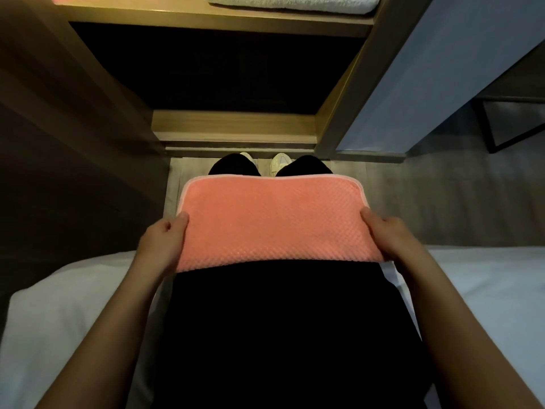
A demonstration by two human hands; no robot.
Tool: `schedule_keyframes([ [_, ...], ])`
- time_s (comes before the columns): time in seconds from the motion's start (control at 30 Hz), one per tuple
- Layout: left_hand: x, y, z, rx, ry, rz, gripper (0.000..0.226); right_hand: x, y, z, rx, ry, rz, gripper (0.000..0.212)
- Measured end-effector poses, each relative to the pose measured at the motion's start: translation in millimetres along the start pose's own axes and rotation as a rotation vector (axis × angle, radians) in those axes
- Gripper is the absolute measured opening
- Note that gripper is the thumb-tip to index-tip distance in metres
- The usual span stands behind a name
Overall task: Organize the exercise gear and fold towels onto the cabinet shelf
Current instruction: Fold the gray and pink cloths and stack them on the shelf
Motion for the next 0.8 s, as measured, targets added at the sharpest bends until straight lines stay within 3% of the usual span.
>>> schedule_keyframes([
  [0.2, 20, -15, -6, -0.084, 0.081, 0.149, 0.036, 25, -8, -10, 0.17, -0.238, 0.093, 0.039],
  [0.4, 35, -1, -23, 0.049, 0.088, 0.066, 0.036, 36, -2, 18, 0.09, -0.134, -0.018, 0.052],
  [0.5, 15, 2, -23, 0.165, -0.031, -0.061, 0.049, 19, -5, 10, -0.022, -0.014, -0.066, 0.069],
  [0.6, -3, 5, -9, 0.213, -0.102, -0.147, 0.052, 2, 0, -8, -0.133, 0.027, -0.087, 0.07],
  [0.7, -22, 6, 13, 0.195, -0.082, -0.07, 0.051, -12, 10, -31, -0.128, -0.053, -0.024, 0.054],
  [0.8, -33, -4, 18, 0.238, -0.052, 0.119, 0.039, -14, 4, -45, -0.148, -0.212, 0.14, 0.049],
])
Point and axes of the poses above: each hand's wrist, its own x-axis away from the middle knuckle, its own y-axis out of the palm, z = x × y, the point moved 9 cm from there along -x, towards the middle knuckle, and after that the axes turned 5 degrees about -x, right-handed, at the moved point
